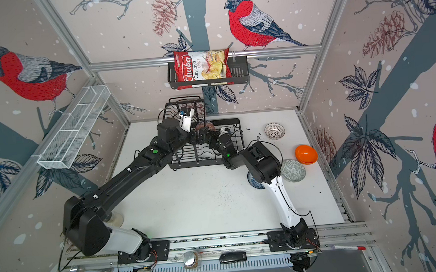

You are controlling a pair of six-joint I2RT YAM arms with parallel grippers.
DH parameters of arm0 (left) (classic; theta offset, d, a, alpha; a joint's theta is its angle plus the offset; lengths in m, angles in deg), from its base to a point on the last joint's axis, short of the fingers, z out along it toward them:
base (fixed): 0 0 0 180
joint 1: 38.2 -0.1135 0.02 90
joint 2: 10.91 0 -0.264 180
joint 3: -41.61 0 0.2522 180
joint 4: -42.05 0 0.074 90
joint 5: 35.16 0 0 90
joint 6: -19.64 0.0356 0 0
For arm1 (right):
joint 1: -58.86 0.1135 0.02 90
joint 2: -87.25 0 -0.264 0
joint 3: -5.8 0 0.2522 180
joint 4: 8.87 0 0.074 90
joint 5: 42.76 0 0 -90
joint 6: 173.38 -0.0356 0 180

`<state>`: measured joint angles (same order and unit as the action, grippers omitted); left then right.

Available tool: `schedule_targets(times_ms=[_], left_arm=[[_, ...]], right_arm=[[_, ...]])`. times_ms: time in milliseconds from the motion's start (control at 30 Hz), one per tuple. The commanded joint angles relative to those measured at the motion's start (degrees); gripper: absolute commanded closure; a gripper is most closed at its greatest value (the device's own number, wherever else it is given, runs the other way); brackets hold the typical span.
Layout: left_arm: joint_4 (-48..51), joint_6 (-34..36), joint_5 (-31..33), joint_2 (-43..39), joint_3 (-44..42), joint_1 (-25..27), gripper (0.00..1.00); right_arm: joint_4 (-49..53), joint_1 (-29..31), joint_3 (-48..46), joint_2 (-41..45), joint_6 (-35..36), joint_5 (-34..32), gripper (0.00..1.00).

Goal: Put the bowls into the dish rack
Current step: 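Press the blue triangle-pattern bowl down into the rack slots with the right gripper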

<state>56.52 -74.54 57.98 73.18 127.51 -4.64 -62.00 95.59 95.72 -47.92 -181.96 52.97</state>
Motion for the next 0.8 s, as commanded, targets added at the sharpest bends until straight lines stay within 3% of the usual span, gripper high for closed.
schedule_targets(times_ms=[0,767], left_arm=[[0.26,-0.20,-0.15,-0.29,0.27,-0.05,0.02],[0.34,-0.30,0.04,-0.86,0.28,-0.08,0.02]], right_arm=[[3.57,0.45,-0.49,0.94,-0.61,-1.50,1.00],[6.92,0.98,-3.47,3.30,-5.16,-3.63,0.90]])
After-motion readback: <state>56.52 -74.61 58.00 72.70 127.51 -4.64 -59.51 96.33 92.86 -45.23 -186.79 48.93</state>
